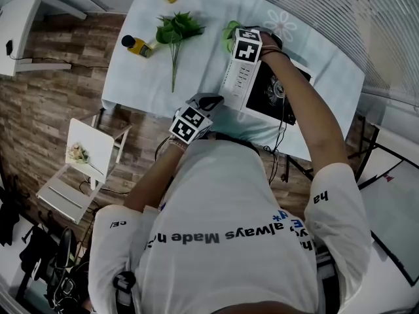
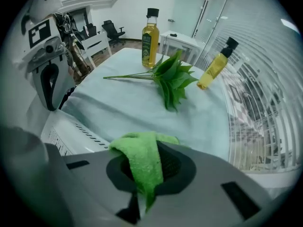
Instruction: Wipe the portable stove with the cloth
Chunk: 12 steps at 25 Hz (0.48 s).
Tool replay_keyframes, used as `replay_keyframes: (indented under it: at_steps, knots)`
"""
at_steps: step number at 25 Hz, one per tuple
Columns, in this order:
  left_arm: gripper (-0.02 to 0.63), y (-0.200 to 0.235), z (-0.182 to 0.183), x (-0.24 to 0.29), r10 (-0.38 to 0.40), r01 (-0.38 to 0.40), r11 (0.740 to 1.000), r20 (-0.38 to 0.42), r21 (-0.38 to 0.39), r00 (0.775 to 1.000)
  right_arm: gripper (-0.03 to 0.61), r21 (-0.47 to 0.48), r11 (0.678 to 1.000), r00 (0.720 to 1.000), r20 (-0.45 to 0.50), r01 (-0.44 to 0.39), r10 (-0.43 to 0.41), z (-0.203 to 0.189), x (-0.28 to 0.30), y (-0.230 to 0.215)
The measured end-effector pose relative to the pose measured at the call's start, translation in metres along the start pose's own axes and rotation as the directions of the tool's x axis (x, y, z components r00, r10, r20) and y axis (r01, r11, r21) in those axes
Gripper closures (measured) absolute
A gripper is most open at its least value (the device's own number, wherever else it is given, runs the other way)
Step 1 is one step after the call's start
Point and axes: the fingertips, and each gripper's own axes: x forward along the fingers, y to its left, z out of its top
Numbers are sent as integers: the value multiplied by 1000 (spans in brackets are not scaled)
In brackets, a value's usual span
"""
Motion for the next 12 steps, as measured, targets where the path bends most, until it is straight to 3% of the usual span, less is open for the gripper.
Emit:
replay_keyframes:
  at_steps: [12]
  knots:
    - [601, 2, -4, -24, 31, -31, 999, 7, 13, 1000, 555, -39, 992, 993, -28, -118, 117, 32, -4, 86]
